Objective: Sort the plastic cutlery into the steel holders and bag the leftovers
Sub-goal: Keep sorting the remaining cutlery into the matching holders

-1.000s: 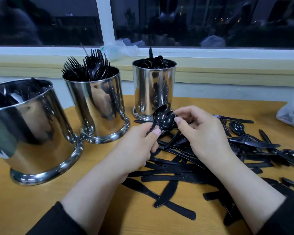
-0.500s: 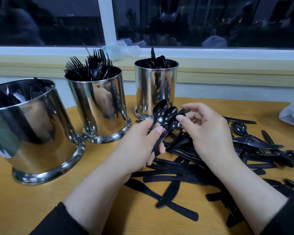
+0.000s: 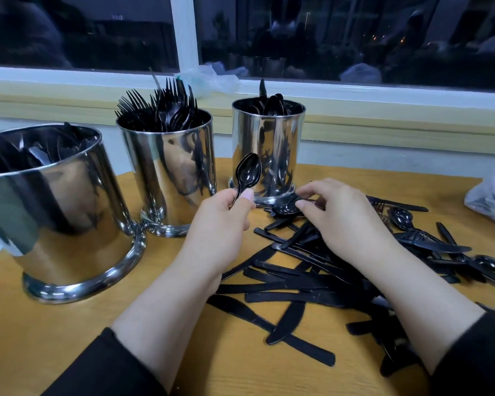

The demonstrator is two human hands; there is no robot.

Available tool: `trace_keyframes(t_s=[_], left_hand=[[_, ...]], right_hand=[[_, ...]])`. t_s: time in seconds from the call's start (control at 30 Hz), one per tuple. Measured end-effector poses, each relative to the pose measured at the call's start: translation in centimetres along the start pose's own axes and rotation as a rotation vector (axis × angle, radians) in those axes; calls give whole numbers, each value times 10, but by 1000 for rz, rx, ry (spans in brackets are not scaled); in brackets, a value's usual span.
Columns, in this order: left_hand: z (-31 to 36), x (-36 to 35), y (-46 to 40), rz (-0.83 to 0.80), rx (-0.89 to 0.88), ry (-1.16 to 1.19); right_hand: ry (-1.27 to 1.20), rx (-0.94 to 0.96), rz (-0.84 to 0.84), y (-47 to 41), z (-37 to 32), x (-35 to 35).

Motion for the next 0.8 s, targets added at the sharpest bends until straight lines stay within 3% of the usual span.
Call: trace_keyframes(t_s=[0.17,0.47,0.6,0.8], left_hand=[[3,2,3,-21,28,67],[7,5,6,-29,17,66],[15,7,9,39,-73,-31],[29,12,16,148,-219,-98]], right_hand=[[169,-10,-323,-23,-6,-27],[265,-15,-378,-32,-1,-41],[170,2,-273,-29,-4,-34],[-66,-21,160,5,5,46]])
Point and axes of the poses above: each hand's wrist, its own y-axis away from the middle knuckle, its own x-axis out of the back of the hand, z = x × y, the point moved 8 cm from there along -y, towards the middle knuckle, and after that the axes turned 14 degrees about x, right-handed, at the moved point
